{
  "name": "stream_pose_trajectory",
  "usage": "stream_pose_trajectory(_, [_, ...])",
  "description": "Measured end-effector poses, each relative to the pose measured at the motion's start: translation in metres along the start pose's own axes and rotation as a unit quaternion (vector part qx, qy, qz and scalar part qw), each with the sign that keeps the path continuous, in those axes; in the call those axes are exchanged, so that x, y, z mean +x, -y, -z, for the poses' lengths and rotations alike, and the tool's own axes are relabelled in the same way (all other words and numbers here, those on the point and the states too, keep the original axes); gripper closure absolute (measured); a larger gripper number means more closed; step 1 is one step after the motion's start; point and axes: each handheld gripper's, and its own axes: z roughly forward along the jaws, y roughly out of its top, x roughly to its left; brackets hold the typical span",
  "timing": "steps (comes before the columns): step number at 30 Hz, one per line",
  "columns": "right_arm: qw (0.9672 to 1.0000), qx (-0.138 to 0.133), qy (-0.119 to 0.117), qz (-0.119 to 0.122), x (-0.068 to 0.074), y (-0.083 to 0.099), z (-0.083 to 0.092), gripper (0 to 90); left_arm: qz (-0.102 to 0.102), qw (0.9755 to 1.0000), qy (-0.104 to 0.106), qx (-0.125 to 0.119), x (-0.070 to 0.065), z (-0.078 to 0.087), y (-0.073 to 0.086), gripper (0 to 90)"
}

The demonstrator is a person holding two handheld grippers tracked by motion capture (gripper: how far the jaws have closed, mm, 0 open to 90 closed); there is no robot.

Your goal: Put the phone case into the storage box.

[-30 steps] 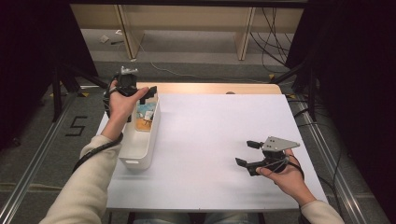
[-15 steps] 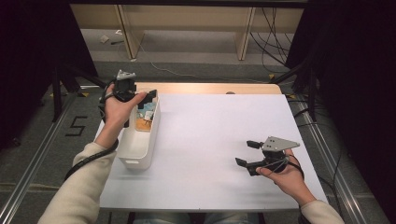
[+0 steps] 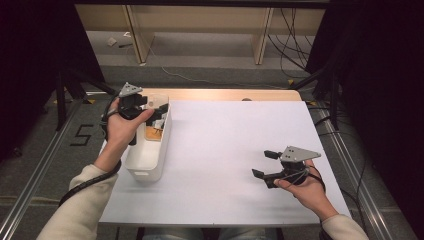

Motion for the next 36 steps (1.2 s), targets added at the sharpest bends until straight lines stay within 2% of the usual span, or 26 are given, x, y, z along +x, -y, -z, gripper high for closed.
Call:
stream_pose_trajectory(13, [1.0, 0.001, 0.0, -0.001, 0.0, 0.0, 0.0, 19.7, -0.02, 0.9996, 0.019, -0.012, -0.01, 0.014, 0.013, 11.7])
stream_pose_trajectory(17, [1.0, 0.001, 0.001, -0.001, 0.001, 0.0, 0.0, 19.7, -0.021, 0.9993, 0.028, -0.014, -0.013, 0.017, 0.017, 9.2])
stream_pose_trajectory(24, [1.0, 0.001, 0.001, -0.002, 0.001, 0.0, 0.0, 19.7, -0.037, 0.9985, 0.039, -0.015, -0.021, 0.023, 0.024, 4.4])
stream_pose_trajectory(29, [1.0, 0.001, 0.0, -0.001, 0.001, -0.001, 0.0, 19.7, -0.04, 0.9979, 0.048, -0.014, -0.025, 0.026, 0.03, 2.2])
stream_pose_trajectory(36, [1.0, 0.001, 0.0, 0.0, 0.001, -0.001, 0.0, 19.7, -0.039, 0.9966, 0.067, -0.028, -0.031, 0.034, 0.039, 1.9])
